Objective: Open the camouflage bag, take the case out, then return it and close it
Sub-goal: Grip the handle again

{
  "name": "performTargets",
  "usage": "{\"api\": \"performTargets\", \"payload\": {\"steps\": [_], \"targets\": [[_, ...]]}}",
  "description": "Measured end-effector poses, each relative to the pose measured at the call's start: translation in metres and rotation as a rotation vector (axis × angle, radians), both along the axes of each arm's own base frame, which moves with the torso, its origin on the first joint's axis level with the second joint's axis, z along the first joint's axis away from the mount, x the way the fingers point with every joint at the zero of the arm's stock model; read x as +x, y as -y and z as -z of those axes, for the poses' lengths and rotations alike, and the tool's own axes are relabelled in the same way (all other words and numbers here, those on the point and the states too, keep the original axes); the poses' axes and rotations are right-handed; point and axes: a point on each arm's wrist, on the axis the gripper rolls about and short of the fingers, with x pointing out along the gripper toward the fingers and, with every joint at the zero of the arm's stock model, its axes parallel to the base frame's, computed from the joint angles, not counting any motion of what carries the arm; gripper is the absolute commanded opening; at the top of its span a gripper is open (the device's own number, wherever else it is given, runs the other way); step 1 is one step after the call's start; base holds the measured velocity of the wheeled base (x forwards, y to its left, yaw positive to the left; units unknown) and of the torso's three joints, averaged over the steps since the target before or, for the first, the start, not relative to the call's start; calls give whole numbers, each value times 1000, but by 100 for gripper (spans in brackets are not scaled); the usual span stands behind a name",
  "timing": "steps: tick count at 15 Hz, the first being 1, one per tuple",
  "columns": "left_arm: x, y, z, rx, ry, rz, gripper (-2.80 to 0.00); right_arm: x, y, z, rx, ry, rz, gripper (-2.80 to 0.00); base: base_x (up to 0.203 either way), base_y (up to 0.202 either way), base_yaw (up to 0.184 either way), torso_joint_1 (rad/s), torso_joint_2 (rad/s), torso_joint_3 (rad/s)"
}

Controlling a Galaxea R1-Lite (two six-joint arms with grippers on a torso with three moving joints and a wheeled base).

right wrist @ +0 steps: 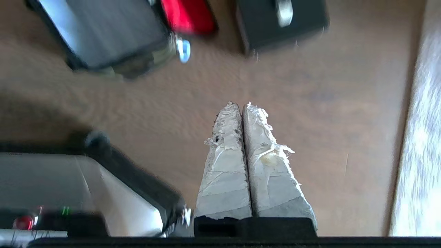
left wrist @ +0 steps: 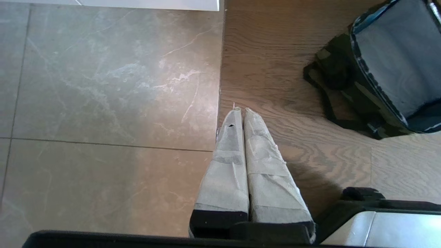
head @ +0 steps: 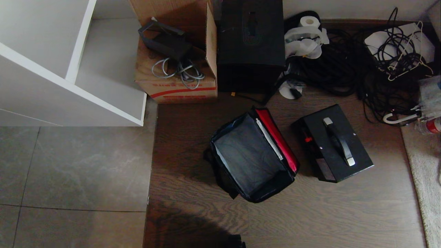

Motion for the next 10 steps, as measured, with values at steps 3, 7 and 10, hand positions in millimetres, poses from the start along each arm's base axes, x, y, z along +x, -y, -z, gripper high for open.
{"api": "performTargets", "payload": {"steps": [3,7,10], "targets": [[0,0,0,0,0,0,-280,-8,0,2,3,101,-12,-280,0,0,0,0,0,0],[0,0,0,0,1,0,-280,-11,0,3,3,144,-15,-280,0,0,0,0,0,0],[0,0,0,0,0,0,-280,-12,0,3,4,152,-15,-280,0,0,0,0,0,0]]}}
